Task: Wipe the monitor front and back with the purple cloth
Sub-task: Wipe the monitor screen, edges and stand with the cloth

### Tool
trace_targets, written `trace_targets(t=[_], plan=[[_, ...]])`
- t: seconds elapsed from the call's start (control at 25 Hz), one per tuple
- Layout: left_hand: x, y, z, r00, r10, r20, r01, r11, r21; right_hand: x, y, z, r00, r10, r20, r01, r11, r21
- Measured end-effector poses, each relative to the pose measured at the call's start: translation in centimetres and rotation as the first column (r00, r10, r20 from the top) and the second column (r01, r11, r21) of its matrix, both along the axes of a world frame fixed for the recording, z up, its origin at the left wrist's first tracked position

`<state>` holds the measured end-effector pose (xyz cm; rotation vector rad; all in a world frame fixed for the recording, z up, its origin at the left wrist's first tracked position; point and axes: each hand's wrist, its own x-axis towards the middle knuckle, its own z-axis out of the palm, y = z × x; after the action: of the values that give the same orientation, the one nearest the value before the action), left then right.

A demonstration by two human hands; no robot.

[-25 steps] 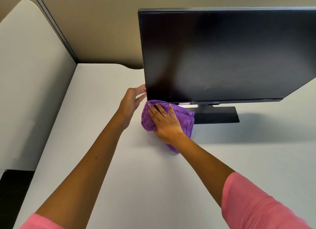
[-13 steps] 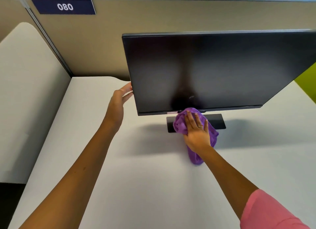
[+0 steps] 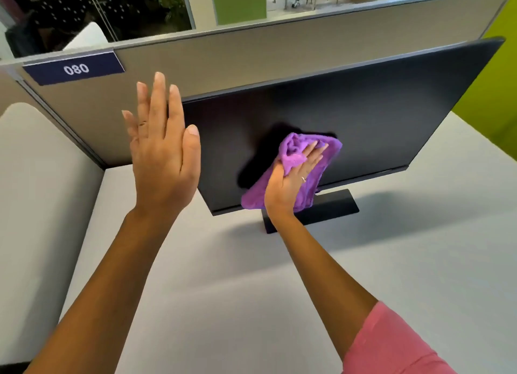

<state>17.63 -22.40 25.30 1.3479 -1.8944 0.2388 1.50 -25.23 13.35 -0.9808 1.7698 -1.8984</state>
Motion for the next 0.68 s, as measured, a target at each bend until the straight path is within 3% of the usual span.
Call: trace_targets(t=[0.04,0.12,0.2,0.28,0.36,0.44,0.56,0.64,0.68], plan=[[-0.5,-0.2,0.3,0.993,0.018,0.118,-0.017,1.0,-0.005,0.8,-0.2,0.0,0.978,0.023,-0.207,-0.025,1.0,-0.005],[-2.0,-0.4,0.5,0.963,0.014,0.268,-0.021,1.0,0.022,2.0,-0.1,-1.8,0.837,0.084,-0.54,-0.082,0.996,0.027],[-3.4,-0.7,0.4,0.939,0.009,0.343,-0.023,0.999,0.037,2.0,0.5,-4.5,0.689,0.157,-0.707,-0.109,0.988,0.113],[-4.6,-1.0,0.3,0.917,0.03,0.398,-0.04,0.999,0.017,1.3,1.4,-7.4,0.62,0.22,-0.753,-0.117,0.975,0.189],[-5.4,-1.3,0.4,0.895,0.057,0.443,-0.06,0.998,-0.006,0.3,2.3,-9.3,0.665,0.264,-0.699,-0.119,0.961,0.249],[-6.1,-1.7,1.0,0.88,0.055,0.472,-0.056,0.998,-0.012,-0.6,2.4,-9.5,0.789,0.259,-0.557,-0.111,0.952,0.286],[-6.9,-2.3,2.3,0.871,-0.013,0.491,0.009,1.0,0.011,-1.9,0.9,-6.5,0.989,0.099,-0.108,-0.069,0.966,0.251],[-7.0,-2.4,3.1,0.876,-0.066,0.478,0.048,0.998,0.05,-2.7,-0.5,-3.2,0.984,-0.019,0.174,-0.002,0.992,0.122],[-6.9,-2.4,3.3,0.879,-0.09,0.468,0.061,0.995,0.077,-2.9,-1.1,-1.5,0.98,-0.048,0.194,0.034,0.997,0.073]])
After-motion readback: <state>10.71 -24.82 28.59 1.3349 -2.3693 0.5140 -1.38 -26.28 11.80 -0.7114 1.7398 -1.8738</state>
